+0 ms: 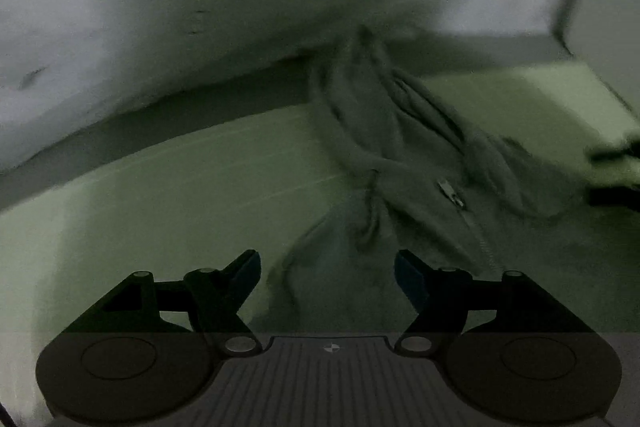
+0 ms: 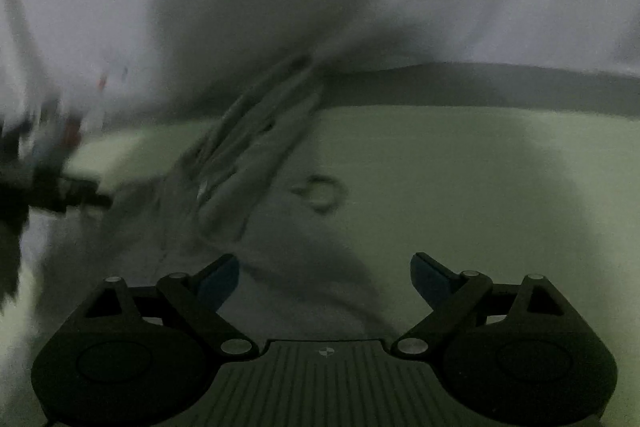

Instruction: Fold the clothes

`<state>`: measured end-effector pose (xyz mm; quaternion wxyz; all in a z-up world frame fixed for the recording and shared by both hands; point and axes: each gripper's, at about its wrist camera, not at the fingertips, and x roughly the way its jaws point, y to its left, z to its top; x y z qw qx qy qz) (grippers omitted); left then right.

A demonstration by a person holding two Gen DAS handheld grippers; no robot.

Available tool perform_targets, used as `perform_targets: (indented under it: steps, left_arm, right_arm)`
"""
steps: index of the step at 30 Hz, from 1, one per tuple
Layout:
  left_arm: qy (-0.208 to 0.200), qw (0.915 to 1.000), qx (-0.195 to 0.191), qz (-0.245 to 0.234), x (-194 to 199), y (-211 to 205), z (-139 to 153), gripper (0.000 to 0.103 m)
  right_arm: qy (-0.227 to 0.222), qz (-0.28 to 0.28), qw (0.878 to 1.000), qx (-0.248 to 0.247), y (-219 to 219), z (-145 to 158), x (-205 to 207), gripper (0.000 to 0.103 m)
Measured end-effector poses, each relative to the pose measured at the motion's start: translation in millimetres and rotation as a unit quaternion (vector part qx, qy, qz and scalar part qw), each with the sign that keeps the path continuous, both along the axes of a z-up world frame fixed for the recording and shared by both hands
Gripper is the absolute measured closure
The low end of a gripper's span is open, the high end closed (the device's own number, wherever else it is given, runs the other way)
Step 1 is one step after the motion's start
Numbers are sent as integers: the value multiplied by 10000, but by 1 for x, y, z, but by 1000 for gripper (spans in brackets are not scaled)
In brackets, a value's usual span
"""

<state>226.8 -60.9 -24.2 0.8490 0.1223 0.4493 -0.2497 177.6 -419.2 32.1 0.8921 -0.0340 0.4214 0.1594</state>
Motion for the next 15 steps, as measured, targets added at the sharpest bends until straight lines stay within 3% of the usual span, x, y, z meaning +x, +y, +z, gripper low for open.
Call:
perform_targets:
  steps: [2, 3, 5, 6, 7, 8, 10, 12, 13, 15]
  left_arm:
    - [546, 9981, -168, -242, 16, 3, -14, 24]
    - [637, 9966, -353, -376, 19, 6, -18, 19]
    - [545, 9967, -476, -372, 18, 6, -20, 20]
    - [490, 9969, -509, -343, 17, 6, -21, 30]
    - [392, 9978, -503, -193, 15, 5, -21, 74]
    - [276, 9985, -478, 12, 11, 3, -21, 89]
    - [348, 9955, -602, 638, 7, 2, -20, 96]
    - [18, 9940, -403, 1021, -3, -4, -17, 96]
    - [-100, 9934, -308, 1097, -4, -6, -18, 96]
    - [-261, 9891, -169, 1440, 2, -5, -23, 96]
  right_arm:
    - [134, 274, 9993, -214, 13, -9, 7, 0]
    - [398, 456, 9980, -160, 16, -15, 14, 4]
    - [346, 559, 9978, -94, 19, -18, 13, 12]
    - [287, 701, 9971, -77, 21, -18, 11, 36]
    - [245, 757, 9968, -85, 22, -16, 7, 95]
    - [276, 691, 9972, -58, 22, -16, 7, 95]
    - [248, 575, 9979, -164, 27, -14, 7, 96]
    - [86, 621, 9968, -499, 33, -14, 2, 96]
    - [-220, 731, 9916, -1043, 47, -13, -3, 96]
    - [-402, 809, 9870, -1331, 59, -12, -4, 96]
